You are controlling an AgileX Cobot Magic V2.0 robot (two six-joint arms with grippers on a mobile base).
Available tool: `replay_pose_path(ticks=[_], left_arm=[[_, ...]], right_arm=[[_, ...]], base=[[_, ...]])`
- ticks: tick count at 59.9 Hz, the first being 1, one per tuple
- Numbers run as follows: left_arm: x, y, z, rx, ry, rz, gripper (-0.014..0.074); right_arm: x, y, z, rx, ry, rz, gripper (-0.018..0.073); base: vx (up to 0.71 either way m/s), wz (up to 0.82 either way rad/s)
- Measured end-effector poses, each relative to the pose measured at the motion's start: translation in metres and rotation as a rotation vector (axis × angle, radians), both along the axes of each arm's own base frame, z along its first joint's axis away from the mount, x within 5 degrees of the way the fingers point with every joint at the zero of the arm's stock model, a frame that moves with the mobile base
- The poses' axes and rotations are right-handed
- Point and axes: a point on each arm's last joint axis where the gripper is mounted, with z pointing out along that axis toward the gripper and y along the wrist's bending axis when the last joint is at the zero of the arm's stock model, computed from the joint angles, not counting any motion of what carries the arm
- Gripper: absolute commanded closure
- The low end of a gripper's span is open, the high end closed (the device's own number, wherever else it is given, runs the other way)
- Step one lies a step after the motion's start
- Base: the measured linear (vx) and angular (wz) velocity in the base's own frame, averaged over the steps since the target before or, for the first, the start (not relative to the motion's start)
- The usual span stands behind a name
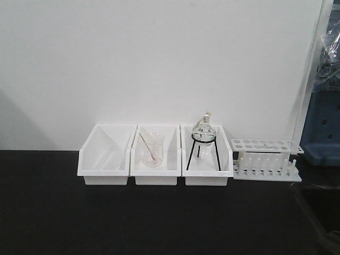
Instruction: Move beaker to silver tray on left bench
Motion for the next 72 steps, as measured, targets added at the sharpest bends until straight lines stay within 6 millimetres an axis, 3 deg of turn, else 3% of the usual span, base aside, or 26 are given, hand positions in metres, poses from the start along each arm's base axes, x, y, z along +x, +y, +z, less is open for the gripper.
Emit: replay_pose_path(ticks=[16, 23, 35, 41, 47, 72], left_arm=[[0.000, 0.000, 0.000, 0.000, 0.000, 0.000, 0.0595], [0.000, 0.000, 0.000, 0.000, 0.000, 0.000, 0.0595], [0.000, 0.000, 0.000, 0.000, 0.000, 0.000, 0.0595], [0.000, 0.000, 0.000, 0.000, 0.000, 0.000, 0.0595], [0.000, 0.000, 0.000, 0.000, 0.000, 0.000, 0.0595], [0.000, 0.000, 0.000, 0.000, 0.001, 0.000, 0.0595]], right_arm=[[-0.002, 0.002, -0.003, 0.032, 0.023, 0.016, 0.0571], [-0.011, 0.003, -0.016, 0.087, -0.049, 0.092, 0.0571], [-0.032, -0.022, -0.089, 0.280, -0.169, -0.055, 0.0571], [-0.045, -0.037, -0.125, 0.281, -0.201, -0.176, 0.0571], [-0.055, -0.046, -0.146, 0.251, -0.242, -0.255, 0.0571], [-0.065, -0.051, -0.147, 0.225, -0.347, -0.294, 0.0571]], base=[[0.00, 0.00], [0.00, 0.00], [0.00, 0.00], [0.00, 0.00], [0.00, 0.00], [0.00, 0.00]])
